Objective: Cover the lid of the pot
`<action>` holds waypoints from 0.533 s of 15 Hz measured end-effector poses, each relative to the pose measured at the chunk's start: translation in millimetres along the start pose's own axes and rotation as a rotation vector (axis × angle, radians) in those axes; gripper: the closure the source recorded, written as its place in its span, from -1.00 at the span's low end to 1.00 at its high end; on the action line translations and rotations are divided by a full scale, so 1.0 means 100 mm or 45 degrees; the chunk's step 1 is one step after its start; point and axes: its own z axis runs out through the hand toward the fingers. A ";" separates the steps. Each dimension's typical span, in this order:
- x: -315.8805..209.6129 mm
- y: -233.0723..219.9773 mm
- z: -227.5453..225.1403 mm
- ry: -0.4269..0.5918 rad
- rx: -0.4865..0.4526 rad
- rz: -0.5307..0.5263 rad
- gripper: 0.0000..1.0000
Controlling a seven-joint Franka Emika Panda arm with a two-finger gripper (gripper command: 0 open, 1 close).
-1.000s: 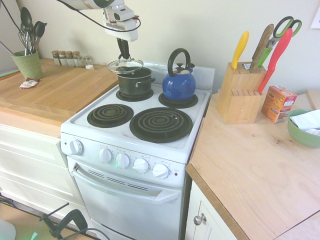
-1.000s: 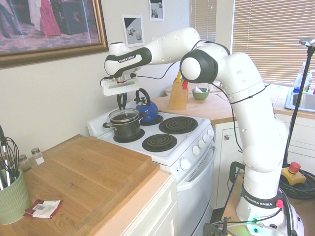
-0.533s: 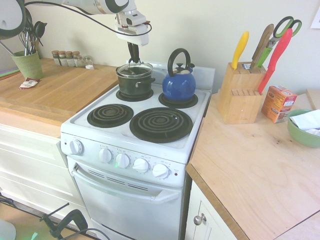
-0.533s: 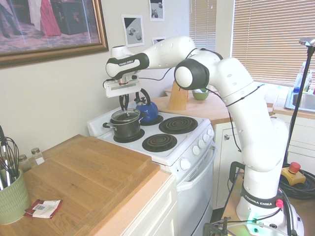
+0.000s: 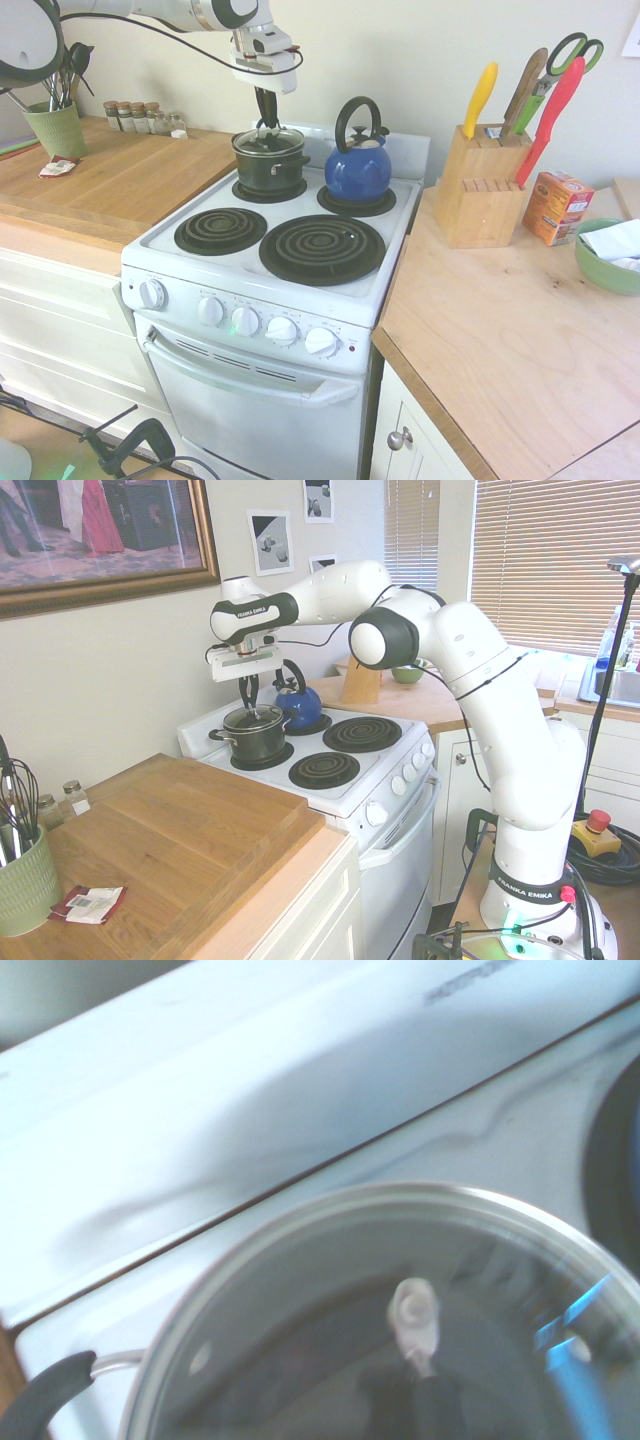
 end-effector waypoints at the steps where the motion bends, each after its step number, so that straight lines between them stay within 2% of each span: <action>1: 0.03 0.01 -0.01 0.003 0.003 0.001 1.00; 8: -0.06 -0.07 0.16 0.001 -0.024 -0.057 1.00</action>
